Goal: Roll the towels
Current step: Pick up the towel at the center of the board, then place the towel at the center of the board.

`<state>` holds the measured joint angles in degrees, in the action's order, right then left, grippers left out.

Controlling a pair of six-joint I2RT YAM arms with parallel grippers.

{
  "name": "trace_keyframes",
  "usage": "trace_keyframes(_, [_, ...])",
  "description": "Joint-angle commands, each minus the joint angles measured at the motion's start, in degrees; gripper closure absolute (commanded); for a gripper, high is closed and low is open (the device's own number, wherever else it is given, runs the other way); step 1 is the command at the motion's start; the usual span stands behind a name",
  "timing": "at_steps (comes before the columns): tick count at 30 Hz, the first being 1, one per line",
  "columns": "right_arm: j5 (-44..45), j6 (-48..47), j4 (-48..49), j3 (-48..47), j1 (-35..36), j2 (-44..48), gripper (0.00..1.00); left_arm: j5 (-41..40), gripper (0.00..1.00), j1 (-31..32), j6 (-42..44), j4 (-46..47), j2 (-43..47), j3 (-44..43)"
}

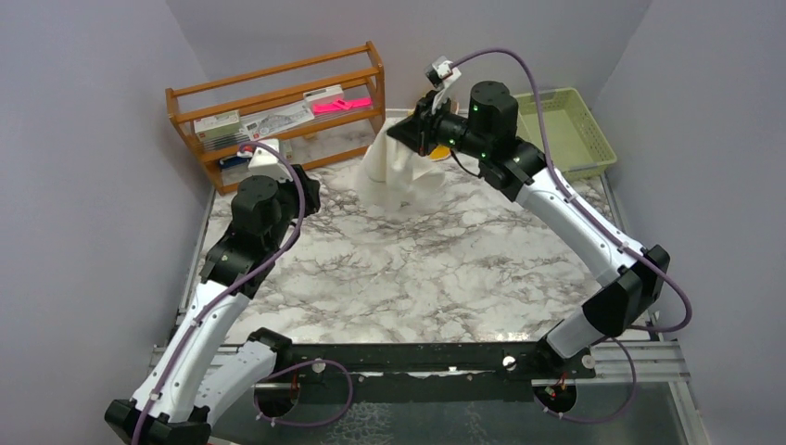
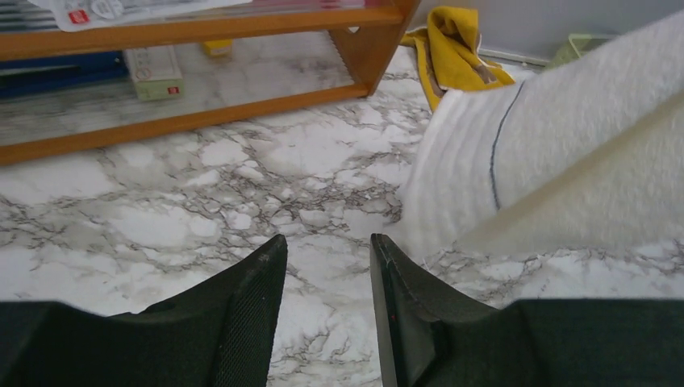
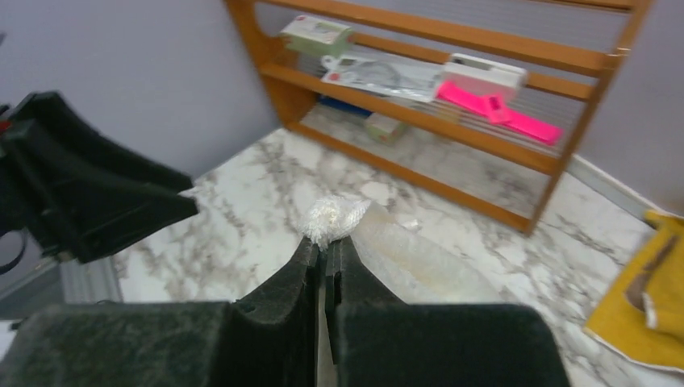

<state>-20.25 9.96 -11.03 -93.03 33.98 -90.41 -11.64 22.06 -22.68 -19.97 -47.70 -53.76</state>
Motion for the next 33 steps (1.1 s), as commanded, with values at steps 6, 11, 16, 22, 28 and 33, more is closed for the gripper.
trace_keyframes(6, [5.9,-2.8,-0.5,3.6,3.5,4.8,0.99,-6.9,0.52,-0.4,3.4,-4.6,2.7,-4.2])
trace_keyframes(11, [12.0,-2.4,-3.1,5.2,1.7,-3.3,0.7,-5.9,0.52,-0.4,3.1,-4.6,1.1,-2.4])
trace_keyframes(16, [12.2,1.5,1.0,15.7,-0.4,-5.6,0.3,-2.1,0.5,-0.4,1.5,-4.5,-1.1,0.9])
trace_keyframes(22, [17.7,0.8,3.4,25.0,-1.0,-3.5,0.27,6.3,0.5,-0.4,-4.8,1.6,-6.2,11.9])
trace_keyframes(28, [16.0,1.2,6.0,33.1,-3.3,-5.1,0.27,8.5,0.5,-0.4,-9.8,10.7,-12.0,19.4])
trace_keyframes(33, [14.5,1.6,7.0,35.1,-3.4,-6.2,0.27,10.0,0.49,-0.4,-11.3,17.9,-17.3,21.2])
